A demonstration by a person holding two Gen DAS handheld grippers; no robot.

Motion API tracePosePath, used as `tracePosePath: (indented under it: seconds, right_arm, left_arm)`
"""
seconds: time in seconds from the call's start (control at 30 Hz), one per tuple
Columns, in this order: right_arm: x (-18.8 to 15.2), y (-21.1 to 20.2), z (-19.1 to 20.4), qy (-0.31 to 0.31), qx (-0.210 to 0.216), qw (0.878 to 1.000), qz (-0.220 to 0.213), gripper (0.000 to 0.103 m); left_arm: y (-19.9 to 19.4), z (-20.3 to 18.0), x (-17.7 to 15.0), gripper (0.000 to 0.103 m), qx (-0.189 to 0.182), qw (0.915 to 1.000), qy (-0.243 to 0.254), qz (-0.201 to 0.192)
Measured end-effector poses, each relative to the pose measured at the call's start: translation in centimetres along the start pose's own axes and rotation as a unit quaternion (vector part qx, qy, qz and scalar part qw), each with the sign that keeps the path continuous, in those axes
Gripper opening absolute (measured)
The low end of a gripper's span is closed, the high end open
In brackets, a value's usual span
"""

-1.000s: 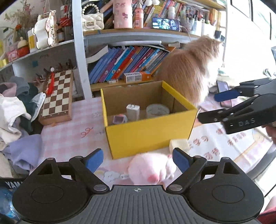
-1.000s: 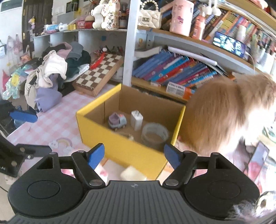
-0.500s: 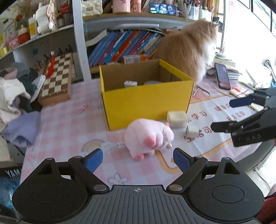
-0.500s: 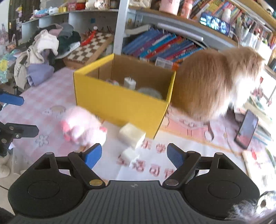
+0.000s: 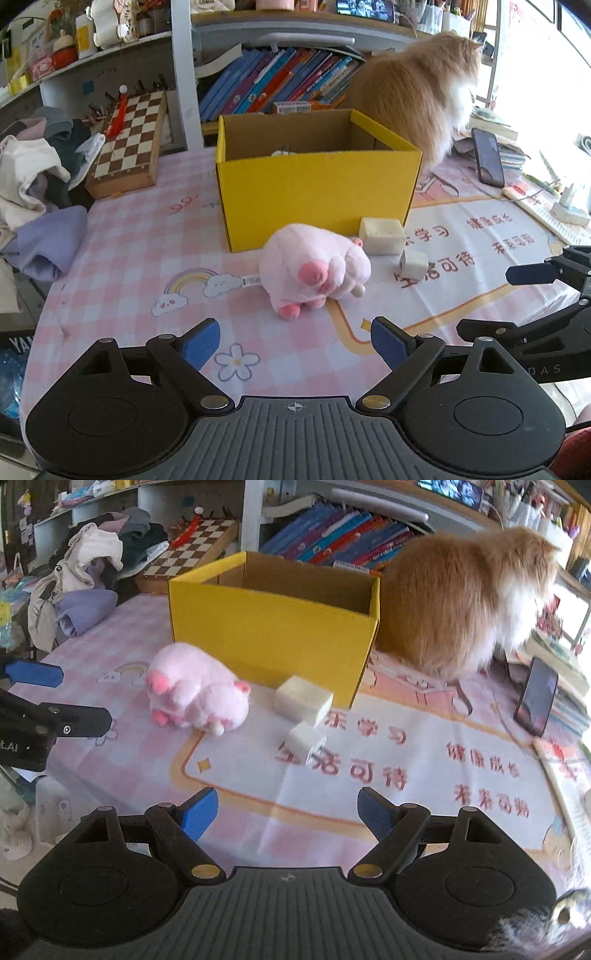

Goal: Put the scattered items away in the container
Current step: 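Move the left tool toward the pink pig plush while the right tool approaches the small white charger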

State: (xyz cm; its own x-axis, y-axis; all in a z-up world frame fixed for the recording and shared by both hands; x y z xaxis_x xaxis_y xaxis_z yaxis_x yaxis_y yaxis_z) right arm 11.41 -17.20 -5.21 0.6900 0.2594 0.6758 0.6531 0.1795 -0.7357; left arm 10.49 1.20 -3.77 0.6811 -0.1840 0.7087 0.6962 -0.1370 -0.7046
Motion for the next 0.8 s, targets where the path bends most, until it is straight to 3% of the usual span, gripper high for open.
tracePosePath:
  seconds: [0.8]
  right_arm:
    - [0.0, 1.8, -0.9, 0.001, 0.005, 1.0, 0.021, 0.079]
  left_arm:
    - [2.4, -1.6, -0.5, 0.092, -0.01, 0.9994, -0.001, 0.033]
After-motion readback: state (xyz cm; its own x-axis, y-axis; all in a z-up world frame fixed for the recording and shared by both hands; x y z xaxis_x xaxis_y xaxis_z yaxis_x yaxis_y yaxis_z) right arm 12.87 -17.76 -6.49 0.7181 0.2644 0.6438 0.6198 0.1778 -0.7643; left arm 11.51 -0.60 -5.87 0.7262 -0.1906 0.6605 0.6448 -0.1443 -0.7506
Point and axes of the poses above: each gripper's, at about its wrist camera, not at the fingertips, and y roughly the way its jaws point, z to its left, x to its top, the point moved 4 cm from there along y, roughly the way its jaws point, and after that the axes turned 3 degrees about y, right-handed, at the moved point
